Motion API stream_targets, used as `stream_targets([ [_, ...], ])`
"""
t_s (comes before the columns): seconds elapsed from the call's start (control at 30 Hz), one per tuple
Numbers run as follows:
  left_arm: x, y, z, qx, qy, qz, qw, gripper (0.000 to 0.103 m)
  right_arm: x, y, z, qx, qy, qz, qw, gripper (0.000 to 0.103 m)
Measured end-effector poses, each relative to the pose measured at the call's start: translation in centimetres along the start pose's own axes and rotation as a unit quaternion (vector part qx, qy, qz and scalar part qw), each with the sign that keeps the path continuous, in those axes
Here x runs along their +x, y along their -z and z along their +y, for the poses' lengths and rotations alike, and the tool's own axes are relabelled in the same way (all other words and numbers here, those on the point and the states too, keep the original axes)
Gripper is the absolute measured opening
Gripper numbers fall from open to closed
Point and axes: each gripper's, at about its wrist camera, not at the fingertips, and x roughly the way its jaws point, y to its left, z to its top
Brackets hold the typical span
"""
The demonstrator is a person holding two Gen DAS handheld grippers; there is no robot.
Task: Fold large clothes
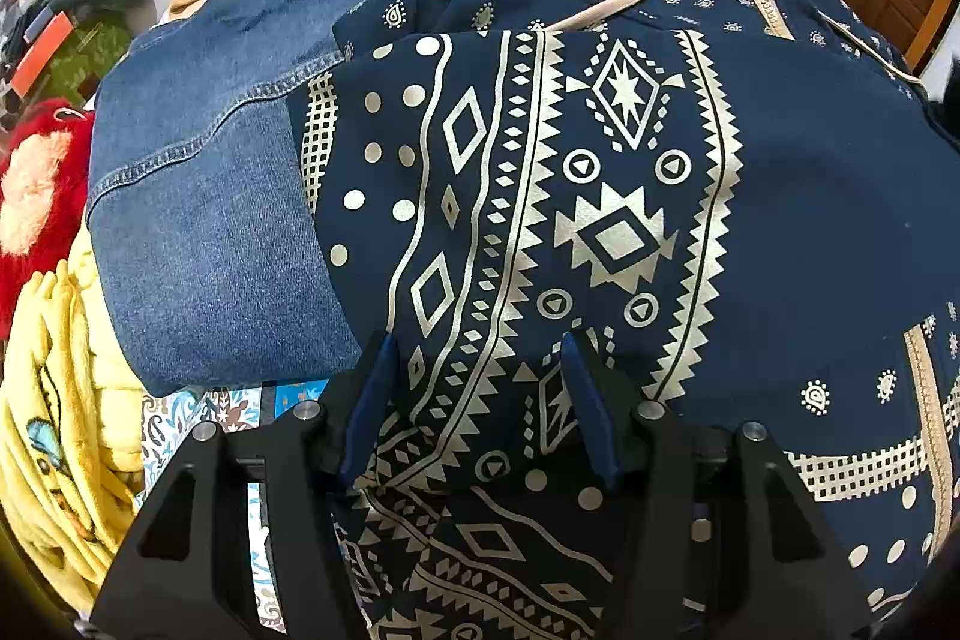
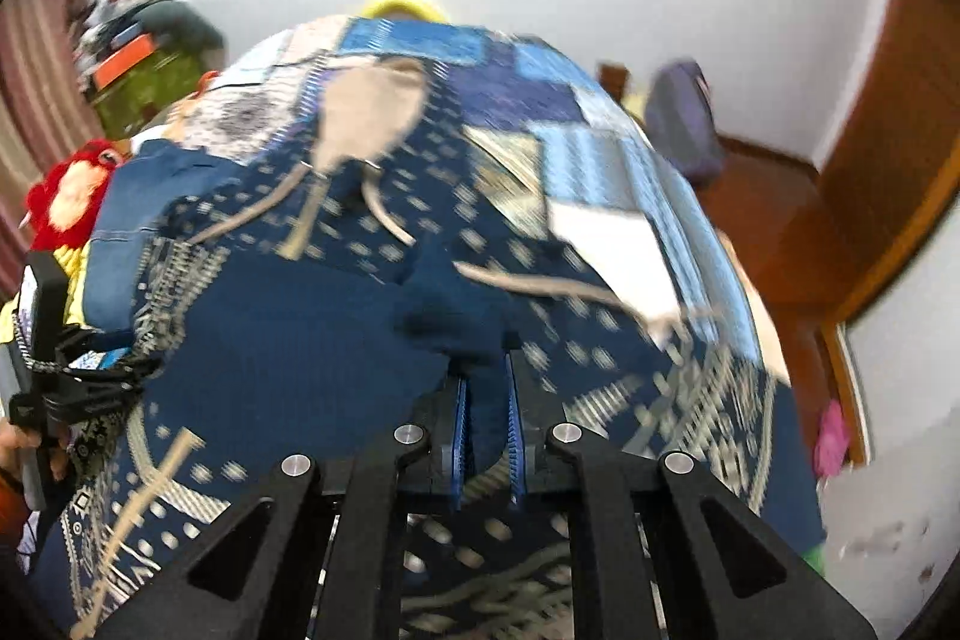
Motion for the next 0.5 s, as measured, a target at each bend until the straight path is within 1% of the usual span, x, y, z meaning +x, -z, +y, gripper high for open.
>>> stream_targets([
  [0.13,0.1,-0.1,0.3,-0.003,0.004,0.003,1.0,0.056,1.2,2.0,-1.9,0.002,0.026,0.021,0.999,0.009],
  [0.23,0.2,-0.1,0.3,-0.002,0.0,0.004,1.0,0.056,2.3,3.3,-2.8,-0.018,0.05,0.051,0.997,0.009],
  [0.3,0.3,-0.1,0.1,0.0,-0.003,0.004,1.0,0.057,2.5,3.9,-3.1,-0.03,0.061,0.057,0.996,0.011],
  [0.33,0.3,-0.1,0.1,0.001,-0.005,0.004,1.0,0.057,2.5,4.1,-3.2,-0.034,0.076,0.057,0.995,0.02],
  [0.37,0.3,0.0,0.0,0.001,-0.006,0.004,1.0,0.057,2.5,4.2,-3.2,-0.037,0.098,0.056,0.993,0.048],
  [0.4,0.4,0.0,-0.1,0.001,-0.007,0.004,1.0,0.057,2.4,4.2,-3.4,-0.043,0.138,0.052,0.988,0.068],
  [0.43,0.4,0.0,-0.2,0.001,-0.007,0.003,1.0,0.057,2.3,4.3,-3.6,-0.054,0.175,0.042,0.982,0.093],
  [0.47,0.3,0.0,-0.2,0.001,-0.006,0.002,1.0,0.057,2.2,4.4,-4.1,-0.061,0.177,0.037,0.982,0.094],
  [0.5,0.3,0.0,-0.2,0.002,-0.006,0.002,1.0,0.057,2.2,4.5,-4.5,-0.059,0.166,0.043,0.983,0.094],
])
